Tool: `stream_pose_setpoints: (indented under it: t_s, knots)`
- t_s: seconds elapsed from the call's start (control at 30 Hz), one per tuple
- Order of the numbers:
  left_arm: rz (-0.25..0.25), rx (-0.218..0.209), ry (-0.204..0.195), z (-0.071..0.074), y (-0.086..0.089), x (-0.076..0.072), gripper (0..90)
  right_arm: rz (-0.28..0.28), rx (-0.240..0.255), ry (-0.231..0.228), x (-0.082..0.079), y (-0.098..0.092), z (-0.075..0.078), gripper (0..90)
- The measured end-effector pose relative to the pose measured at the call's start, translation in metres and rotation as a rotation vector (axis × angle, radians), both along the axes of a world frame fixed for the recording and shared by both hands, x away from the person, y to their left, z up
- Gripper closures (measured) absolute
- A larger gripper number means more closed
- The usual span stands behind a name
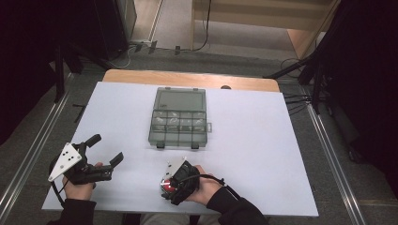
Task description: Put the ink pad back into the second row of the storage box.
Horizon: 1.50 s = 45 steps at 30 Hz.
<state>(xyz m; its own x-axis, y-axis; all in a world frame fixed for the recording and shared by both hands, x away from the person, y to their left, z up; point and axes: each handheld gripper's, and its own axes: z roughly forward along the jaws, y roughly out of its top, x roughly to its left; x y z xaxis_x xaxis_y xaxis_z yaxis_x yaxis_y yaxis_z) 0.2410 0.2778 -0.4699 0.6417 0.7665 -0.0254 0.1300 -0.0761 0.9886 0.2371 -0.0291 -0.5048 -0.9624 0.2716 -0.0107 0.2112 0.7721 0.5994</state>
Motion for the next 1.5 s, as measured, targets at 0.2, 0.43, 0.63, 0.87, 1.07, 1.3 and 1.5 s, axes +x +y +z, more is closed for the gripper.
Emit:
stream_pose_setpoints:
  t_s: [0.2,0.43,0.63,0.87,1.07,1.3,1.5]
  knots:
    - [0.0,0.001,0.0,0.0,0.0,0.0,0.0,0.004,-0.005,-0.006,0.0,-0.001,-0.002,26.2]
    - [-0.001,0.0,-0.001,0.0,0.0,0.0,0.0,0.002,-0.011,-0.01,-0.001,-0.001,-0.003,30.3]
    - [-0.002,0.001,-0.001,0.0,0.0,0.0,0.0,-0.004,-0.01,-0.011,-0.001,-0.001,-0.003,30.7]
    - [-0.003,0.0,0.0,0.0,0.0,0.0,0.0,-0.044,-0.021,-0.009,0.0,-0.002,-0.002,30.8]
    - [-0.003,0.0,0.0,0.0,0.0,0.0,0.0,-0.068,-0.002,-0.021,0.004,-0.008,0.004,30.8]
    - [-0.007,0.001,0.001,0.0,-0.001,0.0,0.0,-0.125,0.017,-0.039,0.014,-0.019,0.014,30.8]
    - [-0.006,0.001,0.003,0.0,-0.001,0.0,0.0,-0.153,0.044,-0.052,0.021,-0.026,0.026,30.8]
